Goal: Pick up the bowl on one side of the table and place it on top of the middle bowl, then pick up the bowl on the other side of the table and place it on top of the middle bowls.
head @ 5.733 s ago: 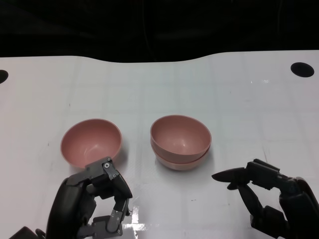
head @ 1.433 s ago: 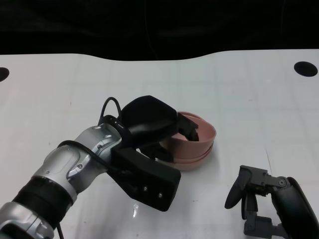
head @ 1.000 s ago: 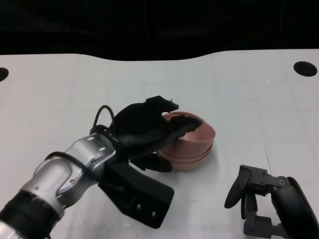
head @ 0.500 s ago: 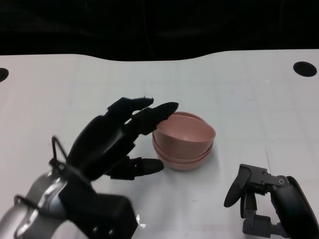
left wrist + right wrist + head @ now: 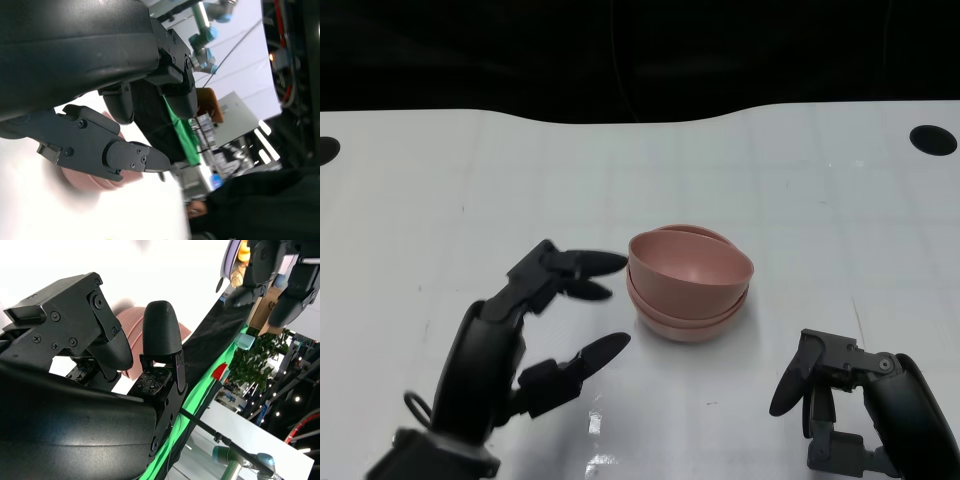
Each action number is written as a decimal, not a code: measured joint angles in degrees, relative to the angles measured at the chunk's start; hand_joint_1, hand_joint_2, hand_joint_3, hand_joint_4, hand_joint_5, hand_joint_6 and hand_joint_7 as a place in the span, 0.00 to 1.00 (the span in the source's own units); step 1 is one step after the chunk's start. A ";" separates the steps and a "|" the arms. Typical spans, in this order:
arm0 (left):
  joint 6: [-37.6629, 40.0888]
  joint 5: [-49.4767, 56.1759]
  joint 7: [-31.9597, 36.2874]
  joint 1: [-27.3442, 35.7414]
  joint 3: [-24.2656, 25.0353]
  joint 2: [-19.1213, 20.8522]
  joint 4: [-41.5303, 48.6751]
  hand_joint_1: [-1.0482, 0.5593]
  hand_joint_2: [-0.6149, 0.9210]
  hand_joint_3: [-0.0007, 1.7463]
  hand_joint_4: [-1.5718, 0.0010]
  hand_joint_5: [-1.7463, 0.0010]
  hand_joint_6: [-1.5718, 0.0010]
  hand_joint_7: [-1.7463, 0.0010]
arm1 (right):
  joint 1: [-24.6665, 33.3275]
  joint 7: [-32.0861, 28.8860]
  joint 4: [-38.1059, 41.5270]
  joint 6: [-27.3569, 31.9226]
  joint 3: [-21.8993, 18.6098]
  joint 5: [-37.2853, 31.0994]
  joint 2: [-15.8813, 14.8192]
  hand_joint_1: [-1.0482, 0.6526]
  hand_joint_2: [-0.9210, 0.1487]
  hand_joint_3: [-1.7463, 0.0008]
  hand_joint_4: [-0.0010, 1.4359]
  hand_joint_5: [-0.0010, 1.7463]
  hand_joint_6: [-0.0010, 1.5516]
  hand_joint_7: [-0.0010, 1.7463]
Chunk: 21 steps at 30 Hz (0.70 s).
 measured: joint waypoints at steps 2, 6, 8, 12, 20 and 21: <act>3.50 -3.94 -1.11 3.06 0.04 -1.69 -3.60 0.48 1.00 0.17 0.73 0.10 0.76 0.28 | 0.13 0.06 -0.08 0.00 -0.09 0.02 -0.03 0.61 0.69 0.03 0.66 1.00 0.54 0.84; 7.88 -6.32 -2.12 8.86 0.16 -3.40 -9.08 0.46 0.84 0.46 0.58 0.12 0.60 0.30 | 0.48 0.13 -0.20 0.00 -0.20 0.07 -0.05 0.61 0.69 0.04 0.66 1.00 0.54 0.84; 9.13 -6.58 -2.22 11.01 0.24 -4.04 -10.87 0.50 0.83 0.51 0.52 0.13 0.54 0.30 | 0.54 0.18 -0.22 -0.01 -0.21 0.08 -0.05 0.61 0.69 0.04 0.66 1.00 0.54 0.84; 11.10 -7.98 -3.42 12.78 0.87 -5.57 -11.94 0.55 0.75 0.66 0.47 0.03 0.49 0.24 | 0.61 0.48 -0.27 -0.01 -0.21 0.14 -0.06 0.61 0.69 0.04 0.66 1.00 0.54 0.83; 10.59 -8.02 -7.95 11.40 4.29 -6.31 -6.98 0.53 0.73 0.68 0.45 0.00 0.51 0.15 | 1.04 0.70 -0.89 -0.01 -0.38 0.31 -0.51 0.60 0.67 0.05 0.66 1.00 0.54 0.83; 10.45 -8.06 -8.51 11.20 4.77 -6.31 -6.33 0.53 0.72 0.68 0.45 0.00 0.51 0.14 | 1.10 0.81 -0.89 -0.01 -0.39 0.40 -0.63 0.60 0.67 0.05 0.66 1.00 0.54 0.83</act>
